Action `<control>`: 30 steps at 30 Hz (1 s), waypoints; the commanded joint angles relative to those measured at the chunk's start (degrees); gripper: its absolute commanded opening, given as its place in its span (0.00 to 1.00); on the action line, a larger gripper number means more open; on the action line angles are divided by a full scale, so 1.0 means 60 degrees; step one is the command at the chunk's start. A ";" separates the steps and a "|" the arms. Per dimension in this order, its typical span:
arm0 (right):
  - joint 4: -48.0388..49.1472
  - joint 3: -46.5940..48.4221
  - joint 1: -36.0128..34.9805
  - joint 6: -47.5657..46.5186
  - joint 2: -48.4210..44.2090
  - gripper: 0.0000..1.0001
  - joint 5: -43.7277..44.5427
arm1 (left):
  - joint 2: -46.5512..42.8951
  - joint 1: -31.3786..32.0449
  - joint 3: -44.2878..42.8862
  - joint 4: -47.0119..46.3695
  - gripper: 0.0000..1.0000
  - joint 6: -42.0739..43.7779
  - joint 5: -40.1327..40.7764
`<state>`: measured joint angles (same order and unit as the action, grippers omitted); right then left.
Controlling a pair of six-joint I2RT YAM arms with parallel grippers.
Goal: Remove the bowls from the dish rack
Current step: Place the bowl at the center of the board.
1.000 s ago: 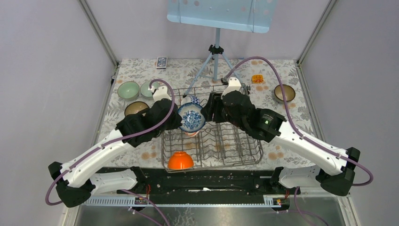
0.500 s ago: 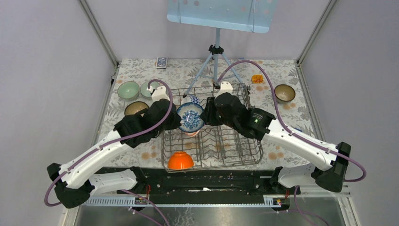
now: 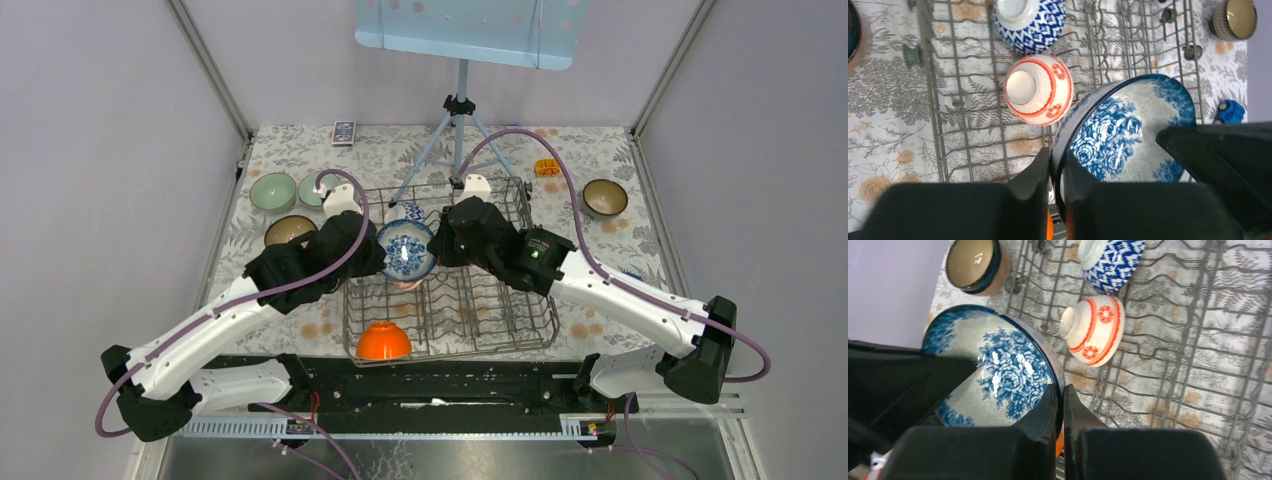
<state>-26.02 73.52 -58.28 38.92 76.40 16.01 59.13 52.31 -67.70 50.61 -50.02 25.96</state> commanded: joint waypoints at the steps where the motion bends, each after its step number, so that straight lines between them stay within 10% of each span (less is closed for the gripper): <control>1: -0.0209 0.0181 0.0031 -0.0414 -0.0253 0.00 0.0220 | -0.0169 -0.0047 -0.0125 -0.0876 0.37 -0.0035 -0.0281; 8: -0.1663 0.0784 0.0132 -0.1239 -0.1086 0.00 0.1656 | -0.0525 -0.0035 -0.0337 -0.0863 0.98 0.0069 -0.0373; 15: -0.3244 0.0546 0.1304 -0.1598 -0.2687 0.00 0.3095 | -0.1514 -0.0039 0.0176 -0.0898 0.99 -0.0019 0.0513; 30: -0.0386 -0.2739 0.9092 0.0979 -0.3886 0.00 0.1312 | -0.2865 -0.0042 0.2267 -0.2118 0.99 -0.0245 0.0208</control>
<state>-38.37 61.91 -9.67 35.62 54.35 25.54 44.66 52.27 -55.94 43.33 -50.65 28.25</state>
